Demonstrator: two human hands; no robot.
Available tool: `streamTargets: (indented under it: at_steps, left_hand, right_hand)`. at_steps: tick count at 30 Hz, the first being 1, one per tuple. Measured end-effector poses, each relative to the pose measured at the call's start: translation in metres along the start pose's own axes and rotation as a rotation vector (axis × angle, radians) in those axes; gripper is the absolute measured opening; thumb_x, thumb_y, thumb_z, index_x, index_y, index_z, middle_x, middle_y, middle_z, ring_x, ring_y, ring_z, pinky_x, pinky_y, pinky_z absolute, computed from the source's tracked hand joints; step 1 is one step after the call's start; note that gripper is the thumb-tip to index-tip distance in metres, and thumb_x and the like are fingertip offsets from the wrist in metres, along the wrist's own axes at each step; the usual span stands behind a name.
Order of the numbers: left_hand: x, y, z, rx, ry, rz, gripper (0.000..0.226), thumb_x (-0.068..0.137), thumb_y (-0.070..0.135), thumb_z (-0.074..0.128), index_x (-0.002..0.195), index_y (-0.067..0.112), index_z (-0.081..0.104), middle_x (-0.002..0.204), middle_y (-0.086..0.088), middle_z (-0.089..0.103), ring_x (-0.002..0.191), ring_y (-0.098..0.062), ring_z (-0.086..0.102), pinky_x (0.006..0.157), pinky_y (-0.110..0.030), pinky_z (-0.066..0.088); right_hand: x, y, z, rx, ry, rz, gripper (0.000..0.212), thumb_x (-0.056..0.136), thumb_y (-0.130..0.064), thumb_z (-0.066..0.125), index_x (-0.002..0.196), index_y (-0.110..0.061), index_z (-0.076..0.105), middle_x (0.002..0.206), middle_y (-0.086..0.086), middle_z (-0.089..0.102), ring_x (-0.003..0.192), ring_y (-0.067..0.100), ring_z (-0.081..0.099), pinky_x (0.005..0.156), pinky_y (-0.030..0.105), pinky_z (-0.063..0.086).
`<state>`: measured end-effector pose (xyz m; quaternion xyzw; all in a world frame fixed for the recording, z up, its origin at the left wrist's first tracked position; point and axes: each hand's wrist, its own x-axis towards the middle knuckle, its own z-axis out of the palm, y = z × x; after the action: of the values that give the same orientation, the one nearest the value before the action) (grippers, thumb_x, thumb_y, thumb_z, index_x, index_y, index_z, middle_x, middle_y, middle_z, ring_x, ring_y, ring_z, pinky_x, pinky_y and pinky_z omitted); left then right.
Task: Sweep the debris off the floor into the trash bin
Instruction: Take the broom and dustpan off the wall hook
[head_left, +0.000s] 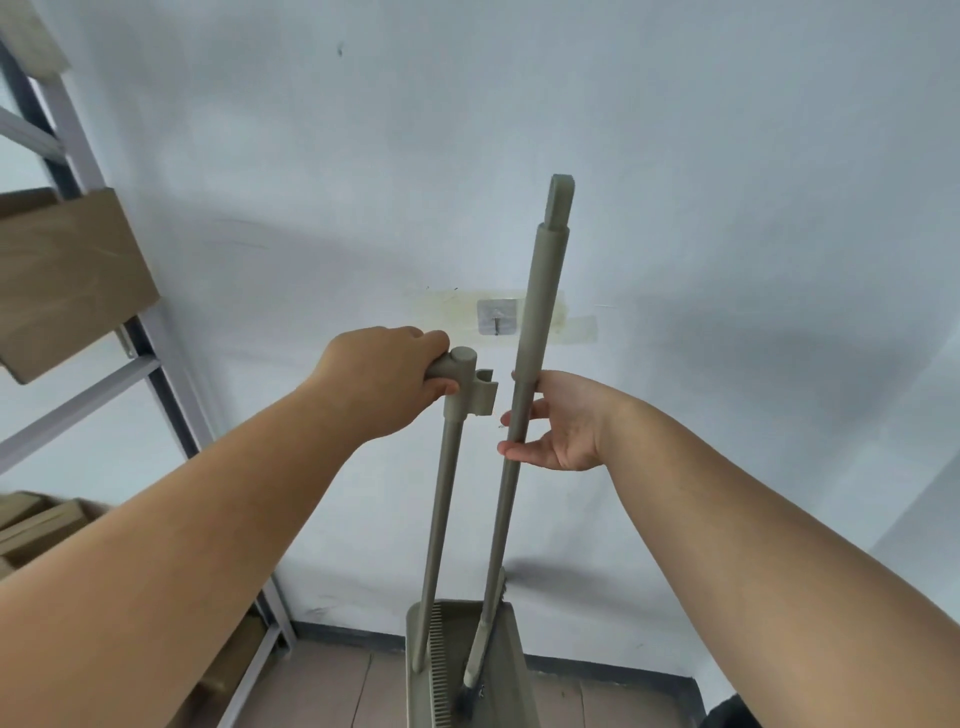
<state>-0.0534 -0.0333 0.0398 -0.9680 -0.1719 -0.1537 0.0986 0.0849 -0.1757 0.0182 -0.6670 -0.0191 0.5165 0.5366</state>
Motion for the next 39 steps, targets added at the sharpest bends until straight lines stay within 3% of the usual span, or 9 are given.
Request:
streamTargets:
  at_steps: [4,9,11,14,17,25,28,32,39]
  left_hand:
    - [-0.012,-0.001,-0.002,0.002,-0.011,-0.042,0.031,0.092,0.049,0.038,0.104,0.021,0.047,0.083,0.006,0.046,0.071,-0.021,0.047,0.06,-0.029,0.036]
    - [-0.032,-0.002,-0.005,0.015,-0.02,-0.1,0.032,0.09,0.05,0.04,0.098,0.02,0.047,0.077,0.006,0.045,0.069,-0.022,0.047,0.059,-0.029,0.035]
    - [-0.043,-0.001,-0.007,0.038,-0.027,-0.111,0.033,0.089,0.052,0.04,0.096,0.02,0.046,0.076,0.005,0.047,0.07,-0.023,0.049,0.06,-0.03,0.038]
    - [-0.062,-0.003,-0.008,0.039,-0.049,-0.131,0.034,0.088,0.052,0.04,0.094,0.02,0.045,0.076,0.003,0.051,0.073,-0.025,0.054,0.066,-0.034,0.047]
    - [-0.084,-0.005,-0.01,0.005,-0.091,-0.149,0.034,0.088,0.052,0.041,0.096,0.019,0.045,0.075,0.002,0.051,0.073,-0.025,0.054,0.067,-0.035,0.047]
    - [-0.157,-0.007,-0.019,-0.031,-0.162,-0.188,0.033,0.089,0.05,0.041,0.097,0.018,0.042,0.066,0.005,0.045,0.068,-0.023,0.05,0.059,-0.031,0.038]
    - [-0.191,-0.002,-0.019,-0.058,-0.209,-0.207,0.035,0.089,0.05,0.042,0.1,0.017,0.043,0.065,0.006,0.043,0.066,-0.022,0.048,0.058,-0.031,0.037]
    - [-0.228,0.008,-0.016,-0.052,-0.246,-0.224,0.038,0.089,0.051,0.043,0.102,0.016,0.043,0.066,0.004,0.044,0.069,-0.024,0.049,0.061,-0.033,0.041]
    - [-0.277,0.038,0.0,-0.014,-0.305,-0.27,0.042,0.088,0.053,0.043,0.104,0.015,0.043,0.063,0.004,0.038,0.072,-0.027,0.047,0.064,-0.036,0.042]
  right_hand:
    - [-0.001,0.009,0.003,0.036,-0.051,-0.012,0.015,0.089,-0.024,0.061,0.092,-0.01,0.061,0.1,0.011,0.051,0.081,0.034,0.061,0.051,0.032,0.061]
    - [0.0,0.02,0.011,0.02,-0.071,0.089,0.013,0.087,-0.01,0.06,0.083,0.002,0.058,0.09,0.015,0.051,0.085,0.034,0.059,0.045,0.028,0.059]
    - [-0.002,0.025,0.017,-0.007,-0.086,0.123,0.01,0.084,-0.006,0.06,0.078,0.001,0.056,0.079,0.015,0.05,0.074,0.03,0.064,0.04,0.025,0.056]
    - [-0.007,0.037,0.027,-0.049,-0.089,0.164,0.008,0.081,-0.004,0.06,0.077,-0.001,0.054,0.08,0.016,0.049,0.038,0.022,0.06,0.033,0.02,0.05]
    - [-0.011,0.049,0.039,-0.055,-0.083,0.181,0.008,0.081,-0.005,0.06,0.078,0.0,0.053,0.081,0.017,0.047,0.031,0.017,0.053,0.032,0.018,0.048]
    - [-0.032,0.102,0.087,0.021,-0.056,0.186,0.009,0.079,0.007,0.056,0.085,0.001,0.055,0.077,0.012,0.046,0.056,0.021,0.052,0.037,0.023,0.054]
    - [-0.041,0.126,0.102,0.065,-0.041,0.199,0.019,0.077,0.01,0.056,0.094,0.003,0.056,0.081,0.013,0.047,0.058,0.022,0.053,0.042,0.028,0.057]
    - [-0.058,0.155,0.115,0.009,-0.025,0.147,0.01,0.078,0.008,0.058,0.087,0.002,0.057,0.084,0.016,0.047,0.065,0.021,0.054,0.049,0.027,0.057]
    - [-0.064,0.211,0.108,-0.044,-0.058,0.172,0.009,0.083,0.001,0.057,0.092,0.002,0.057,0.081,0.013,0.049,0.058,0.021,0.054,0.05,0.021,0.057]
